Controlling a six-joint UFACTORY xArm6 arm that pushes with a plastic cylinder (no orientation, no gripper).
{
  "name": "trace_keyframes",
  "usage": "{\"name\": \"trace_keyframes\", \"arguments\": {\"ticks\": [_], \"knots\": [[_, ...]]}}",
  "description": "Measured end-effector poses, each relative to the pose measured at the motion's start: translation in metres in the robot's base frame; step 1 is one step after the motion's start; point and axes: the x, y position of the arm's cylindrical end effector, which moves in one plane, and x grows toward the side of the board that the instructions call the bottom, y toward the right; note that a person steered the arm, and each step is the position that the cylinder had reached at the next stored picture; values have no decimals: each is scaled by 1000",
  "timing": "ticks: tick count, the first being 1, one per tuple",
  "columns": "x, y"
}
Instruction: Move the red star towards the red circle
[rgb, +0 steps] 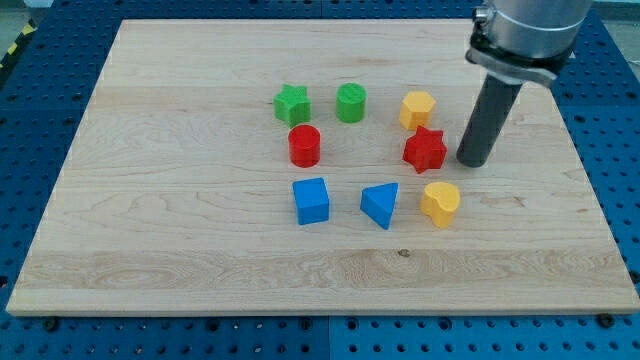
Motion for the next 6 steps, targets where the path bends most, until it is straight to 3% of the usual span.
{"name": "trace_keyframes", "arguments": {"ticks": [2, 6], "knots": [[2, -3], [2, -68]]}}
